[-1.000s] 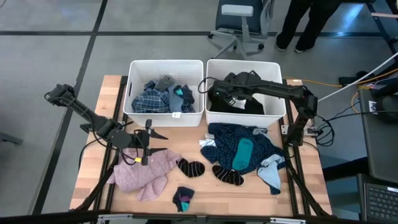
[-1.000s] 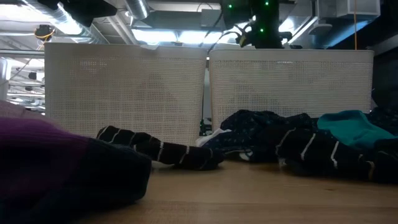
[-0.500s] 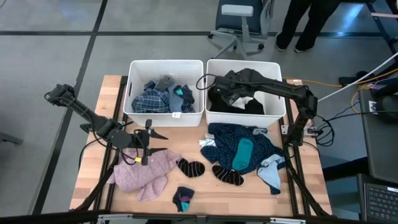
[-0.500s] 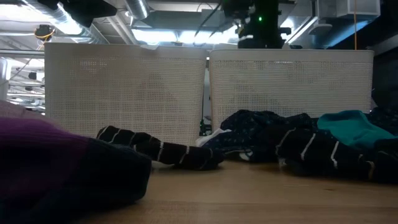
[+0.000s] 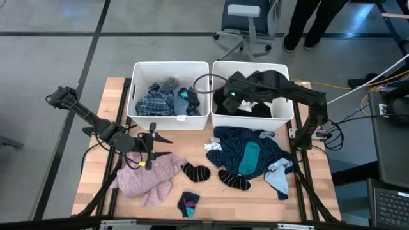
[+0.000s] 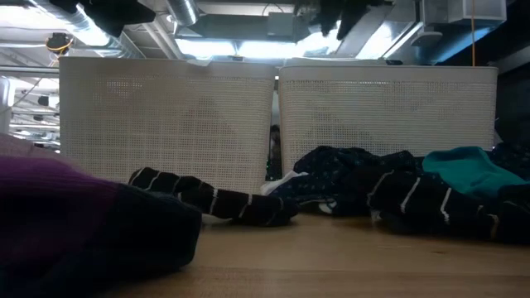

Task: Sort clothes
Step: Put the white blue sock into the right white bin

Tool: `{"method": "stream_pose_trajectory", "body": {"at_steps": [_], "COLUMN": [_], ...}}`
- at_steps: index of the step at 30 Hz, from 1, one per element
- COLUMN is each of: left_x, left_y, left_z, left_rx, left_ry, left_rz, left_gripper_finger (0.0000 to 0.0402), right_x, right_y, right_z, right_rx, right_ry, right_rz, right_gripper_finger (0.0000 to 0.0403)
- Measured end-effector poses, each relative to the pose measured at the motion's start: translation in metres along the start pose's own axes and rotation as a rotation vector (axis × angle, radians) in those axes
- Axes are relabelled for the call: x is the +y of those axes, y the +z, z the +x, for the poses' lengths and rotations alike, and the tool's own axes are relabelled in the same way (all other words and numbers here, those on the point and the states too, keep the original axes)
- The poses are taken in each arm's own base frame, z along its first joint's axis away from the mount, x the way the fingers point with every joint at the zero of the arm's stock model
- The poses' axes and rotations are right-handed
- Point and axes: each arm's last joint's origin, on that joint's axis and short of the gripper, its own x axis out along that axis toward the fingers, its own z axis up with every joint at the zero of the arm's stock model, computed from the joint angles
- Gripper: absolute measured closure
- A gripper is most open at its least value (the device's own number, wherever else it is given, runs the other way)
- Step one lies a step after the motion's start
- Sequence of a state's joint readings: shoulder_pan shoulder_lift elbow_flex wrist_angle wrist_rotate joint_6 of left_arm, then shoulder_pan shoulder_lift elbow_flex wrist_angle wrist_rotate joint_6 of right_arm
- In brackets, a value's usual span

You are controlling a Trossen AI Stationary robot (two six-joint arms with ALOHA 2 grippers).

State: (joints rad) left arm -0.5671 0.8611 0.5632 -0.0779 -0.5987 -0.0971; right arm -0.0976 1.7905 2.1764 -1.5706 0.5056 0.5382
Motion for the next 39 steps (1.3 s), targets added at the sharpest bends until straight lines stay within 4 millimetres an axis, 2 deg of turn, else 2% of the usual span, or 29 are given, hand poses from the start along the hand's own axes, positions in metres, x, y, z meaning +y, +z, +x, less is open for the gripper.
{"method": "stream_pose_trajectory", "body": {"at_steps": [5, 11, 17, 20, 24, 27, 33, 39], "left_x": [0.0, 0.0, 0.0, 0.0, 0.0, 0.0, 0.0, 0.0], "left_y": [0.0, 0.0, 0.0, 0.0, 0.0, 0.0, 0.0, 0.0], "left_z": [0.0, 0.0, 0.0, 0.0, 0.0, 0.0, 0.0, 0.0], "left_rx": [0.001, 0.001, 0.001, 0.001, 0.001, 0.001, 0.001, 0.001], "left_ry": [0.0, 0.0, 0.0, 0.0, 0.0, 0.0, 0.0, 0.0], "left_rz": [-0.001, 0.001, 0.001, 0.0, -0.001, -0.001, 0.002, 0.019], "left_gripper_finger": [0.0222, 0.0222, 0.0222, 0.0222, 0.0222, 0.0222, 0.0222, 0.0222], "right_x": [0.018, 0.048, 0.082, 0.102, 0.128, 0.144, 0.166, 0.179], "right_y": [-0.009, -0.033, -0.062, -0.076, -0.096, -0.112, -0.138, -0.149], "right_z": [-0.026, -0.048, -0.058, -0.058, -0.046, -0.029, 0.016, 0.061], "right_rx": [-0.056, -0.078, -0.092, -0.113, -0.125, -0.12, -0.132, -0.183], "right_ry": [0.081, 0.159, 0.227, 0.27, 0.306, 0.308, 0.31, 0.349], "right_rz": [-0.049, -0.16, -0.269, -0.301, -0.35, -0.391, -0.407, -0.367], "right_gripper_finger": [0.0149, 0.0149, 0.0149, 0.0149, 0.0149, 0.0149, 0.0149, 0.0149]}}
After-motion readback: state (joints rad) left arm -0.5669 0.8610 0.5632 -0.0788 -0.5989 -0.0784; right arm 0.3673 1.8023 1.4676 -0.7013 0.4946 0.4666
